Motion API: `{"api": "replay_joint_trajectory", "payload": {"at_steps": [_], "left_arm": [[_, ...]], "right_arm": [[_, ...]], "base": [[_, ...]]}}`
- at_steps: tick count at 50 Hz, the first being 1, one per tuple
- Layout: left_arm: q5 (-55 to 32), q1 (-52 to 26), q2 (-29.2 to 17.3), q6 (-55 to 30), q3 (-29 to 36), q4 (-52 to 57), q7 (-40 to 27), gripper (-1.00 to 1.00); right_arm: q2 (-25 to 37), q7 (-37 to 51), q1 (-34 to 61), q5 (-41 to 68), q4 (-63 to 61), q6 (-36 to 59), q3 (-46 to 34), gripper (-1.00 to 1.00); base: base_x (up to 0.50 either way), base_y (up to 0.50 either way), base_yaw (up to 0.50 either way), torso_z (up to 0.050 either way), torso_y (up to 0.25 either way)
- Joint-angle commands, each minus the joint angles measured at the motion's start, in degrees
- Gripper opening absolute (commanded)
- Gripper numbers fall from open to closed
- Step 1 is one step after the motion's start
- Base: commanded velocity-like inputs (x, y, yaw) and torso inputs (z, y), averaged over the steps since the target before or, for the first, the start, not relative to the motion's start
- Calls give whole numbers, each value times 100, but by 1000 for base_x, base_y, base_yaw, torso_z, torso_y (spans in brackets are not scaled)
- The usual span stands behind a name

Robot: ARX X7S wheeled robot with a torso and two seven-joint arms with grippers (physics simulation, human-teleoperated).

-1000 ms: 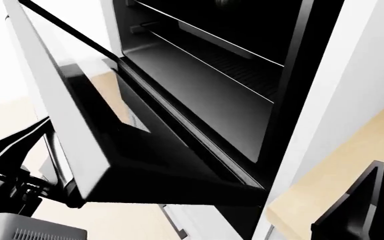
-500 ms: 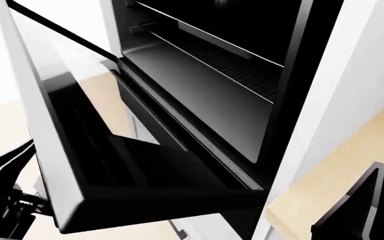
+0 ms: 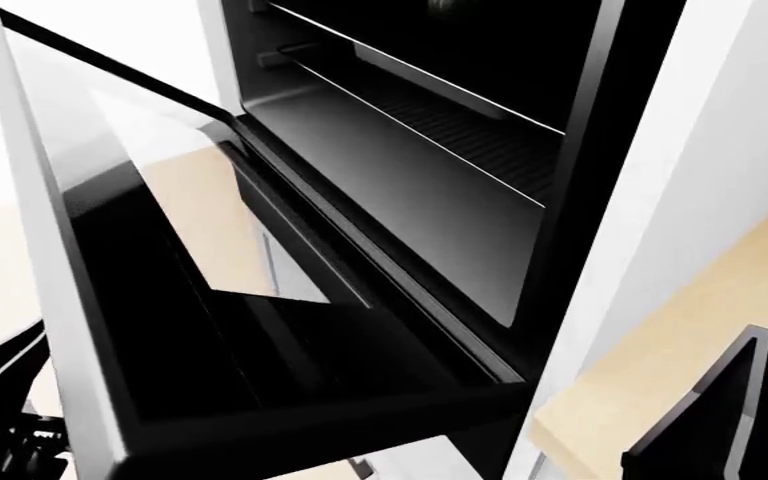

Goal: Open the oven door

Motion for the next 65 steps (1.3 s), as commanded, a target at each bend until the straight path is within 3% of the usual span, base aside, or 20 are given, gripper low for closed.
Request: {"api": "replay_joint_trajectory", "payload": {"at_steps": [1,20,31,65], "left_arm": [[-728,-169,279,653,-437,331,-1165,-100],[-594,63,701,1339,-550,-105,-1696,-100],[-471,52,830,2221,-424,-735,-2075,-100],[-332,-31,1088,2889,-500,-1679,-2706,-100]], "right_arm": [[38,3,25,61,45,-17,35,100],[32,6,28,62,62,-51,35,100],[35,22,46,73,49,-37,44,100],[56,33,69,111,50,-23,32,100]], "base": [[0,0,0,0,12],[0,0,0,2,6],[0,0,0,1,5],[0,0,0,1,5]]}}
